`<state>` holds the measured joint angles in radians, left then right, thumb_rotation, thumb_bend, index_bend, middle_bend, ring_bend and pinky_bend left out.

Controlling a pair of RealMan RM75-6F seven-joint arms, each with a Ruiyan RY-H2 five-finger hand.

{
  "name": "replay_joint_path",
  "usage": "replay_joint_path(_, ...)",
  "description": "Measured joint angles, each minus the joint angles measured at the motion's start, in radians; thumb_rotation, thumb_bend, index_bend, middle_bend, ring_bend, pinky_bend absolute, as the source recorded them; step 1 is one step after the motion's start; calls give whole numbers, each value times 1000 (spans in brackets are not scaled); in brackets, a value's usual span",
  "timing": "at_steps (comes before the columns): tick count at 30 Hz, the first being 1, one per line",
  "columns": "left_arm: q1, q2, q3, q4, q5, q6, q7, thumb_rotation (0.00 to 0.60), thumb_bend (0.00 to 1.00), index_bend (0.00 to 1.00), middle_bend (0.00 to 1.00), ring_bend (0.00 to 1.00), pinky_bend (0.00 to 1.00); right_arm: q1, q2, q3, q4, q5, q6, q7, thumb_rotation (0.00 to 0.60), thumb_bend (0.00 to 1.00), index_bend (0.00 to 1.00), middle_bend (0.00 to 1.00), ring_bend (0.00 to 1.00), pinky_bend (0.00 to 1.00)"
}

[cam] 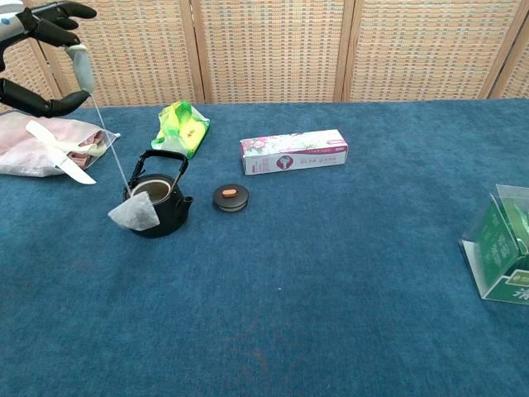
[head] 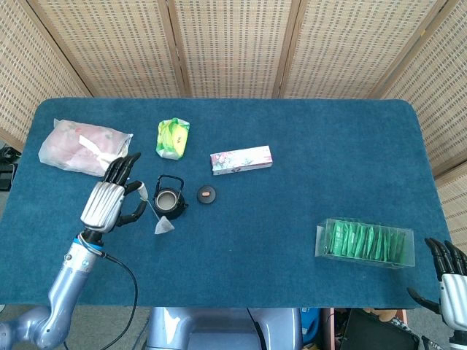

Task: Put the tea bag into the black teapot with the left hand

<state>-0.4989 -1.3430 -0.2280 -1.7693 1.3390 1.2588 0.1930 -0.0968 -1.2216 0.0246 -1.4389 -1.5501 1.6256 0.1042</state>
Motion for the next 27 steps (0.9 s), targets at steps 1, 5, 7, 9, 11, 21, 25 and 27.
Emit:
replay_joint_path(1, -6, 1, -9, 2, -8, -2, 3, 600, 512, 646, 0, 0, 0, 0, 0, 0, 0, 0, 0, 0, 600, 8, 118, 197, 82, 156)
replay_joint_path(5, -26, 1, -33, 9, -31, -14, 13, 600, 511, 646, 0, 0, 0, 0, -1, 0, 0, 1, -2, 0, 600, 8, 118, 197, 82, 157)
replay_joint_path(7, -40, -1, -45, 16, -52, -26, 19, 600, 512, 646, 0, 0, 0, 0, -2, 0, 0, 2, -3, 0, 600, 8, 118, 197, 82, 157)
replay_joint_path(9, -51, -6, -52, 24, -72, -36, 30, 600, 512, 646, 0, 0, 0, 0, -2, 0, 0, 3, -3, 0, 600, 9, 118, 197, 82, 157)
replay_joint_path(11, -61, -14, -55, 37, -90, -47, 43, 600, 512, 646, 0, 0, 0, -1, -2, 0, 0, 4, -3, 0, 600, 9, 118, 197, 82, 157)
replay_joint_path(21, -81, -54, -18, 105, -130, -92, 72, 600, 512, 646, 0, 0, 0, -1, -1, 0, 0, 11, -10, -2, 600, 9, 118, 197, 82, 157)
replay_joint_path(25, -83, -60, -12, 115, -132, -89, 72, 600, 512, 646, 0, 0, 0, -1, -1, 0, 0, 12, -12, -2, 600, 8, 118, 197, 82, 156)
replay_joint_path(27, -82, -59, -6, 112, -131, -90, 72, 600, 511, 646, 0, 0, 0, 0, -1, 0, -1, 13, -14, -3, 600, 8, 118, 197, 82, 156)
